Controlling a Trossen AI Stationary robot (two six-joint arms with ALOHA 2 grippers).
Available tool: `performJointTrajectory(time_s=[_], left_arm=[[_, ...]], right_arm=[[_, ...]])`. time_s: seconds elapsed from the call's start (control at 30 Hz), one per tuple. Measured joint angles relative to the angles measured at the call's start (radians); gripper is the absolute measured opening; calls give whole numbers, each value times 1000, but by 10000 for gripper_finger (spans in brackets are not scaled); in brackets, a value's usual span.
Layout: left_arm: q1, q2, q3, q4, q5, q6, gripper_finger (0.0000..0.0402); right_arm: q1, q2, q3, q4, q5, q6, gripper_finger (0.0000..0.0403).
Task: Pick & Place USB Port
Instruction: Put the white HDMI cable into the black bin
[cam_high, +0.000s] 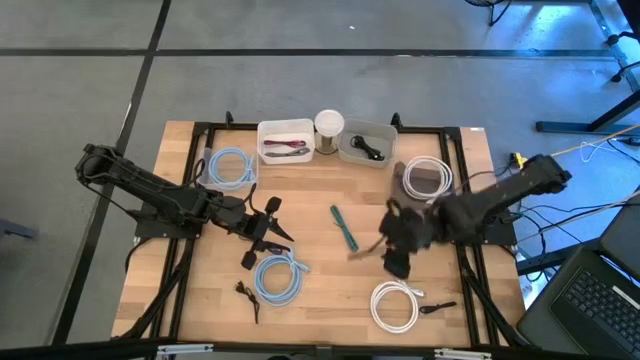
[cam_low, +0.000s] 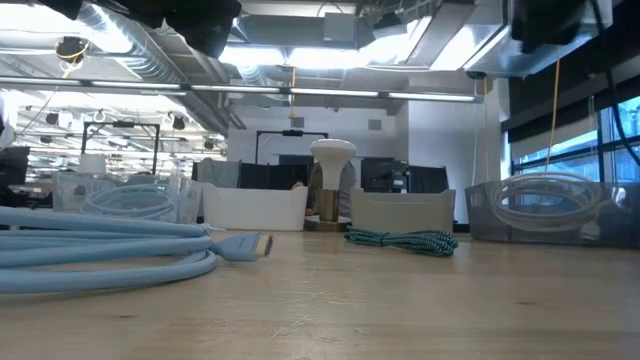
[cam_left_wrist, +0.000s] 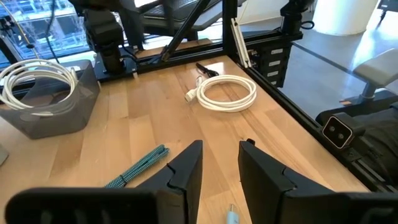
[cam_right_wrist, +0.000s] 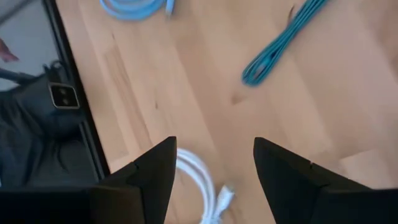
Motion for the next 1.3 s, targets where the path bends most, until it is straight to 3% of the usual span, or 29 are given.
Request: performJointTrajectory(time_s=[0.2,0.77,1.07,1.3], left_arm=[[0,0,0,0,0,0,97],[0,0,0,0,0,0,95],[0,0,0,0,0,0,97],[0,0,0,-1,0,0,94]], right_arm=[[156,141,0,66,91,163,217],[323,431,0,274,58,637,217],[339,543,0,417,59,712,217],[339,612,5,424,63,713,212]])
